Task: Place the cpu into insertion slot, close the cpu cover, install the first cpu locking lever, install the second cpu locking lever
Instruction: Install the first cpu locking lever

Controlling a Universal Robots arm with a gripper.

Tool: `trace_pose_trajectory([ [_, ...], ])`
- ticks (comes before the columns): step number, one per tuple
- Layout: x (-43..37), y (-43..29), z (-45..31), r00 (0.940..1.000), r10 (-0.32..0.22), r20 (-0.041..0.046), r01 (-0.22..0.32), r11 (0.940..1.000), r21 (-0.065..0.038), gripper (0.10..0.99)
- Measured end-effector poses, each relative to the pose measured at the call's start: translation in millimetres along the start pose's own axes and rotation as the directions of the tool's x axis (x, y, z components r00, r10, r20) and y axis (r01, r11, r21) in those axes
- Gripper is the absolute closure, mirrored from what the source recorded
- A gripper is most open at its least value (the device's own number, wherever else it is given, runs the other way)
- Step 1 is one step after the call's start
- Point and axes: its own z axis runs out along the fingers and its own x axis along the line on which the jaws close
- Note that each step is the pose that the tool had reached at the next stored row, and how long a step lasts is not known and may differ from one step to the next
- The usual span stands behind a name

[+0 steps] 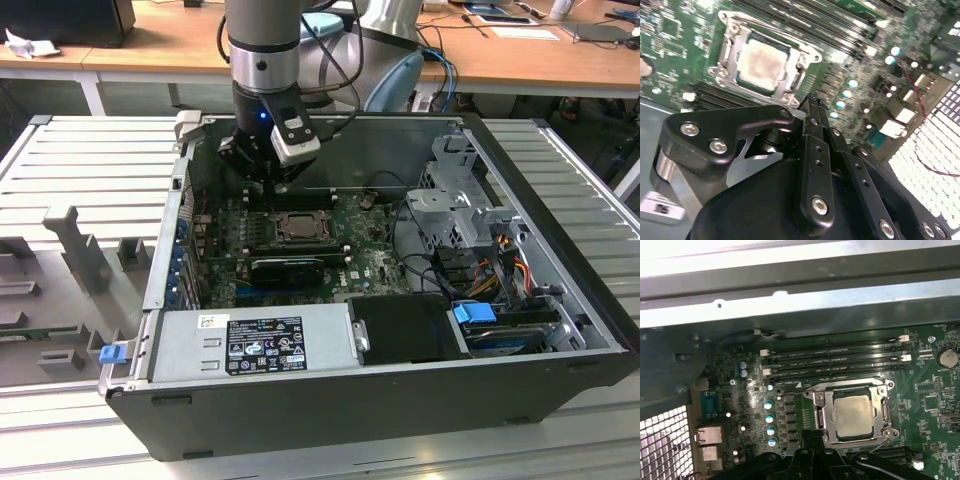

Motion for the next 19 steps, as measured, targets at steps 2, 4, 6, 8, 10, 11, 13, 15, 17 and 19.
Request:
trace_pose_trajectory([
  [2,7.9,-0.8,0.1,1.0000,0.000,0.0016,0.000,1.0000,0.000,0.980],
  [4,16.9,-1.0,0.4,1.0000,0.000,0.0036,0.000,1.0000,-0.001,0.980],
  [6,21.1,1.8,1.1,1.0000,0.000,0.0040,0.000,1.0000,0.000,0.980],
  [8,23.6,5.8,1.4,1.0000,0.000,0.0040,0.000,1.0000,0.000,0.980],
  [10,24.9,9.5,1.7,1.0000,-0.003,0.0040,0.003,1.0000,0.000,0.980],
  [11,26.0,12.3,2.0,1.0000,-0.004,0.0040,0.004,1.0000,0.000,0.980],
  [13,28.0,15.7,3.0,1.0000,-0.004,0.0040,0.004,1.0000,0.000,0.980],
  [15,29.9,17.5,4.7,1.0000,-0.005,0.0043,0.005,1.0000,-0.001,0.980],
  [17,30.3,20.2,6.2,0.9998,-0.021,0.0041,0.021,0.9998,-0.001,0.980],
  [19,30.6,22.6,7.1,0.9994,-0.035,0.0039,0.035,0.9994,-0.001,0.980],
])
